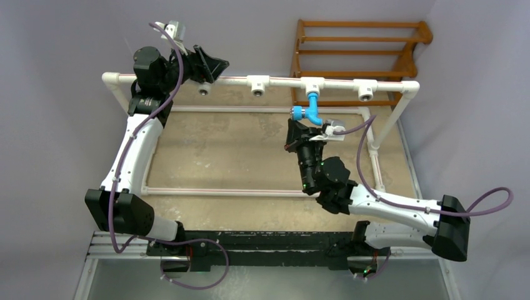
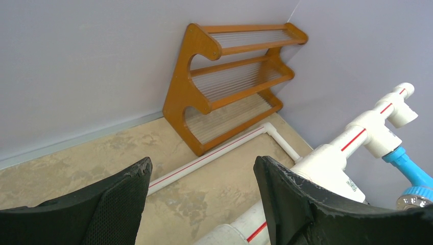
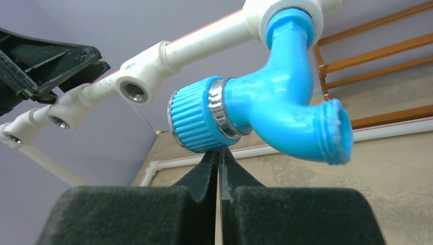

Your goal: Install the water faucets

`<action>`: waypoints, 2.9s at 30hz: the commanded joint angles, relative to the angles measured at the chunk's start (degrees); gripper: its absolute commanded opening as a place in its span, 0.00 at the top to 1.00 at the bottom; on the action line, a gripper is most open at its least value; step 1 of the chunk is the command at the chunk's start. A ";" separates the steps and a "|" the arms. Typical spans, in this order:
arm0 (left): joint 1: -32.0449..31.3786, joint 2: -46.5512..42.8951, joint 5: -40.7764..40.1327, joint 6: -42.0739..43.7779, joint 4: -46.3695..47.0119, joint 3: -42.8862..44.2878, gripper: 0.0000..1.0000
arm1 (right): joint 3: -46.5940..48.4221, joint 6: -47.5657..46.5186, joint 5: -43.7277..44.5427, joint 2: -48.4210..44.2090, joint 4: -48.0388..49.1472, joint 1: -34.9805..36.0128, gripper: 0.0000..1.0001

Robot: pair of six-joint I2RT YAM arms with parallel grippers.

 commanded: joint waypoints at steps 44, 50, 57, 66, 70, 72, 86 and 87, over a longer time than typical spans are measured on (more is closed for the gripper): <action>1.45 5.35 -0.84 -1.26 -13.41 -3.55 0.27 | 3.58 -18.57 13.11 -9.27 13.30 1.85 1.00; 1.45 5.44 -0.65 -1.26 -13.39 -3.55 0.27 | 7.58 -16.95 7.47 -12.73 0.06 1.83 0.88; 1.45 5.44 -0.39 -1.42 -13.39 -3.55 0.27 | 14.84 -15.59 -3.53 -17.62 -26.32 1.85 0.62; 1.45 5.36 -0.27 -1.50 -13.32 -3.55 0.27 | 20.51 -14.55 -6.85 -17.48 -42.43 1.84 0.40; 1.45 5.35 -0.37 -1.43 -13.32 -3.55 0.27 | 19.93 -13.34 -6.10 -14.69 -40.82 1.82 0.37; 1.45 5.35 -0.37 -1.43 -13.32 -3.55 0.27 | 19.67 -13.14 -4.59 -13.15 -39.11 1.84 0.37; 1.45 5.44 -0.23 -1.52 -13.32 -3.55 0.27 | 17.23 -16.57 12.55 -6.52 -25.53 1.30 0.40; 1.45 5.44 -0.20 -1.52 -13.28 -3.59 0.27 | 17.00 -16.51 12.13 -6.35 -25.02 0.87 0.40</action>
